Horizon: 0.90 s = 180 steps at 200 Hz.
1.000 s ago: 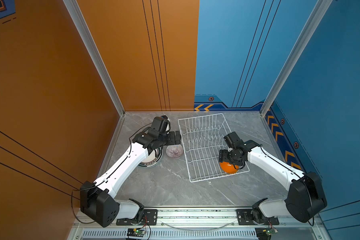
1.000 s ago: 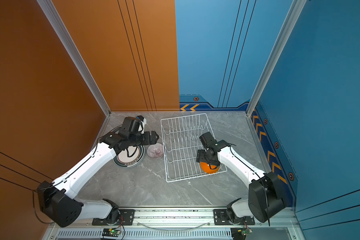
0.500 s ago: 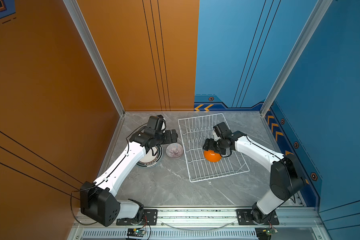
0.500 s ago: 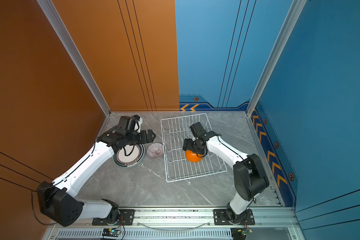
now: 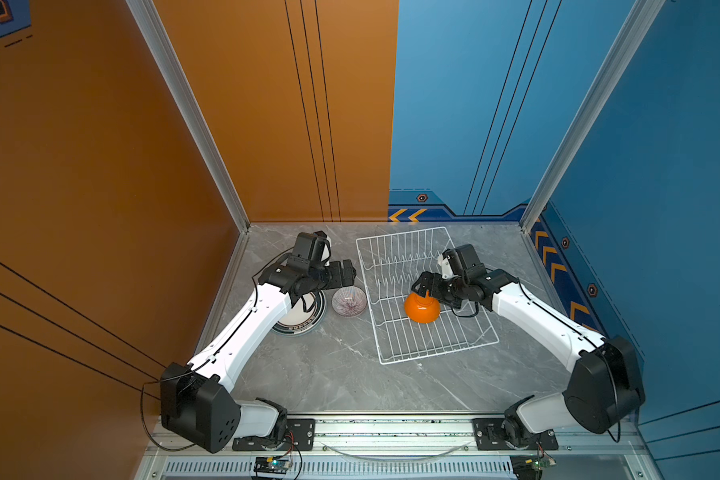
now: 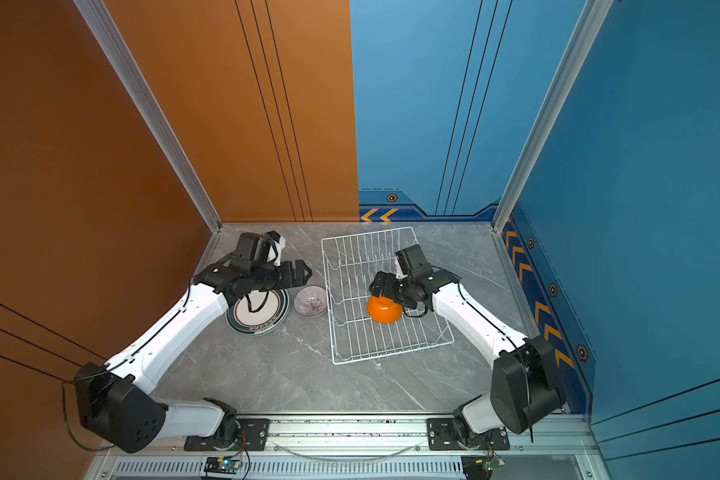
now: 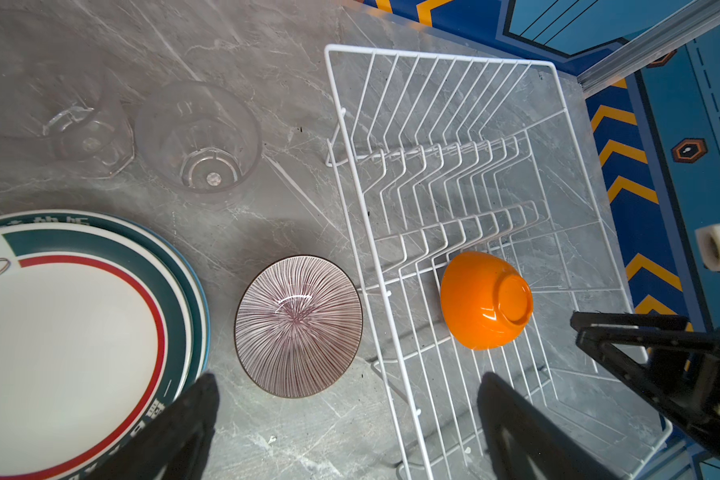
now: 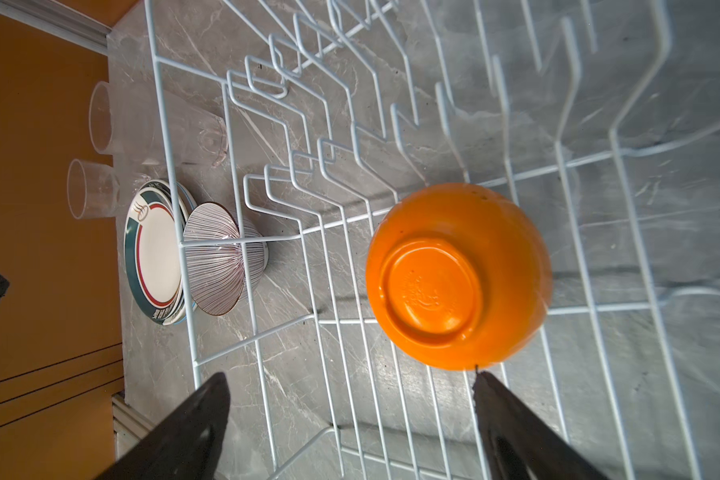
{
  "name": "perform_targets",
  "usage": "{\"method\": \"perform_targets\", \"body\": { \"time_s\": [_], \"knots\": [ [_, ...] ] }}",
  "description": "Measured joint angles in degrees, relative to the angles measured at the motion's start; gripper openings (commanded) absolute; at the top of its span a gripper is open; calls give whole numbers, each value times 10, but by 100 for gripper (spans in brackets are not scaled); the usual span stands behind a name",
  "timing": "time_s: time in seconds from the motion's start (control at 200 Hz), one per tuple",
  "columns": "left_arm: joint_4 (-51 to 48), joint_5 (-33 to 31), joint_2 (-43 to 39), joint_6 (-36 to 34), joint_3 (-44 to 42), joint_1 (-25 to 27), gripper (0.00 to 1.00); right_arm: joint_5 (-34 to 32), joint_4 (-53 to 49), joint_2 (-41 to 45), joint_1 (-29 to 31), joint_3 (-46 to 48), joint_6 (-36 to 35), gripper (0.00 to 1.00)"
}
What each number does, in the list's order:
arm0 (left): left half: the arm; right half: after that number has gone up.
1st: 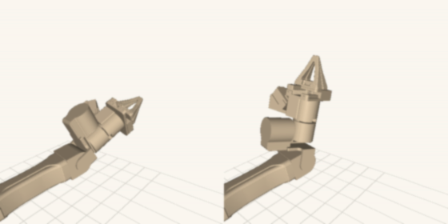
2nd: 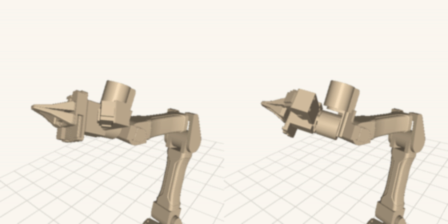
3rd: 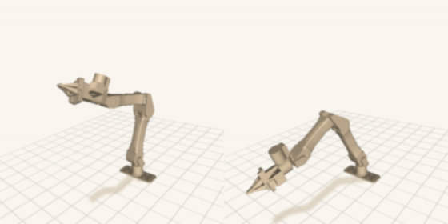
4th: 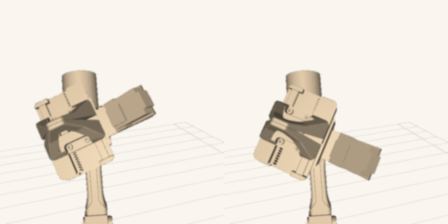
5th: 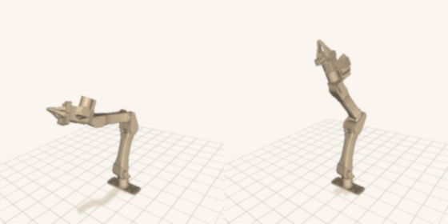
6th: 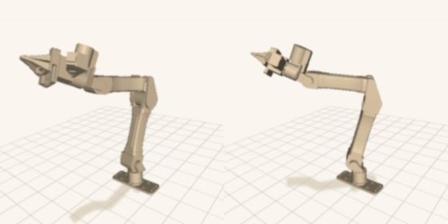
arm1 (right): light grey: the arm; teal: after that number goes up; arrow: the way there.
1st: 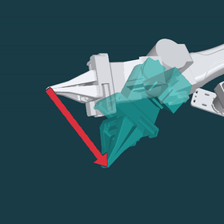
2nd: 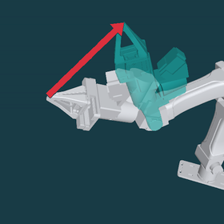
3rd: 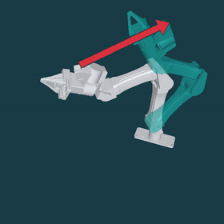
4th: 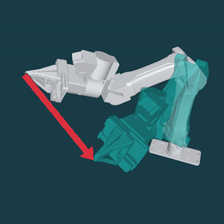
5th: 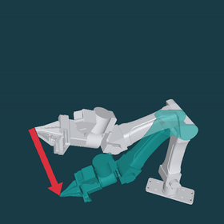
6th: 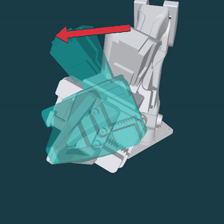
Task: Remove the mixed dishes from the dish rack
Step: 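Grasp the rim of the orange bowl with the right gripper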
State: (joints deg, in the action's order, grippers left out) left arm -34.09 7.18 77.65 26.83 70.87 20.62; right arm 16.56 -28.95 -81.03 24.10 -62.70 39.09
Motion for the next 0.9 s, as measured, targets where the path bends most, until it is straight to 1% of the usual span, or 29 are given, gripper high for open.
{"method": "perform_targets", "body": {
  "time_s": [0.115, 0.245, 0.435, 0.676, 0.901],
  "knots": [
    [0, 5, -1, 2, 0, 0, 98, 0, 7, 37, -29, 50, 11, 92],
    [0, 7, -4, 6, 1, 0, 98, 4, 18, 45, -49, 98, 21, 91],
    [2, 10, -12, 16, 0, 1, 98, 28, 63, 40, -56, 134, 32, 91],
    [40, 10, -62, 35, -37, 1, 98, 39, 140, -7, -60, 144, 46, 88],
    [63, 10, -68, 43, -53, 0, 98, 40, 192, -12, -62, 186, 60, 89]
  ]
}}
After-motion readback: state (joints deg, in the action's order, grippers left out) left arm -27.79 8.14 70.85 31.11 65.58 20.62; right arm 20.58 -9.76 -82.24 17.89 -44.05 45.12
